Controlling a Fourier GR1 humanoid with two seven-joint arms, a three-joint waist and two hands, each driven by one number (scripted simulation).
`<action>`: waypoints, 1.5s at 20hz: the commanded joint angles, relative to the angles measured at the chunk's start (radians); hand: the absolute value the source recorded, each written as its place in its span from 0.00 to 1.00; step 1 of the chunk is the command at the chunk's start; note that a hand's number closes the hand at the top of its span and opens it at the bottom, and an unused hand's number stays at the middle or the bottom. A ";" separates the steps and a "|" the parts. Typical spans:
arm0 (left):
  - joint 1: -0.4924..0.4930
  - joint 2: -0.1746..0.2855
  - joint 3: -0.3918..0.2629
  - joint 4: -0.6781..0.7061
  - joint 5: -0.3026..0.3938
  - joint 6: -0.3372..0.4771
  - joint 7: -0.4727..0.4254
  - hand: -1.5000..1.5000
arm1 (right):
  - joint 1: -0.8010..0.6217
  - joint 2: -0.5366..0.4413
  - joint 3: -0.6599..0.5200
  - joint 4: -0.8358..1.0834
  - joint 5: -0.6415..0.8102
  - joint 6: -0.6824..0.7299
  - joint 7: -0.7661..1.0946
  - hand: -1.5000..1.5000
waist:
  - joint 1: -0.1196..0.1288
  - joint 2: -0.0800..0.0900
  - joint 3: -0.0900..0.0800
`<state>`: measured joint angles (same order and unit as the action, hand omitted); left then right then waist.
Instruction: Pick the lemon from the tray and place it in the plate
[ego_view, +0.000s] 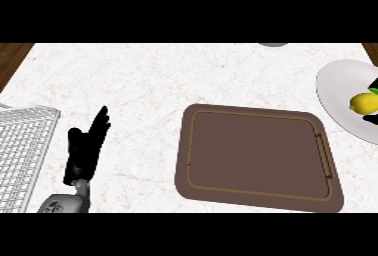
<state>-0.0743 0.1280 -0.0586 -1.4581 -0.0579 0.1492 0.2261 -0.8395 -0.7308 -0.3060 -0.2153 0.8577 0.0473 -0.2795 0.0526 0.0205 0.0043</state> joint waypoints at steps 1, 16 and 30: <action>0.003 0.004 0.008 -0.013 -0.001 0.002 -0.004 0.50 | 0.004 -0.004 0.000 0.041 -0.001 0.041 -0.112 0.00 | 0.008 0.004 0.001; -0.016 0.002 0.021 -0.008 0.009 -0.003 0.012 0.50 | 0.028 -0.121 -0.387 0.101 -0.413 0.366 -0.379 0.00 | -0.014 0.002 0.003; -0.058 -0.001 0.042 0.043 0.000 -0.001 0.002 0.50 | 0.102 -0.090 -0.377 0.048 -0.437 0.421 -0.460 0.00 | -0.013 0.001 0.001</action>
<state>-0.0841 0.1281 -0.0393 -1.4617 -0.0629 0.1456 0.2382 -0.7347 -0.8072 -0.6811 -0.1609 0.4295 0.4158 -0.7079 0.0426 0.0200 0.0061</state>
